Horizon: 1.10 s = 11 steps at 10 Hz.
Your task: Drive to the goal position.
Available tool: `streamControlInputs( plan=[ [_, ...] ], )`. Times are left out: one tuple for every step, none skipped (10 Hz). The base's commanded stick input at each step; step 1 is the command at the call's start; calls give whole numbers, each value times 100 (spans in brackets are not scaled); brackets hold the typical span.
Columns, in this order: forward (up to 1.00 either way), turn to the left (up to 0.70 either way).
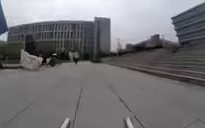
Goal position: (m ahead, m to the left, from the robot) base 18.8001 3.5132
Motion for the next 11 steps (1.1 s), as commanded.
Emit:
streamControlInputs(
  plan=[
    [100, 0],
    [100, 0],
    [100, 0],
    [100, 0],
    [100, 0],
    [100, 0],
    [100, 0],
    [100, 0],
    [100, 0],
    [100, 0],
    [100, 0]
  ],
)
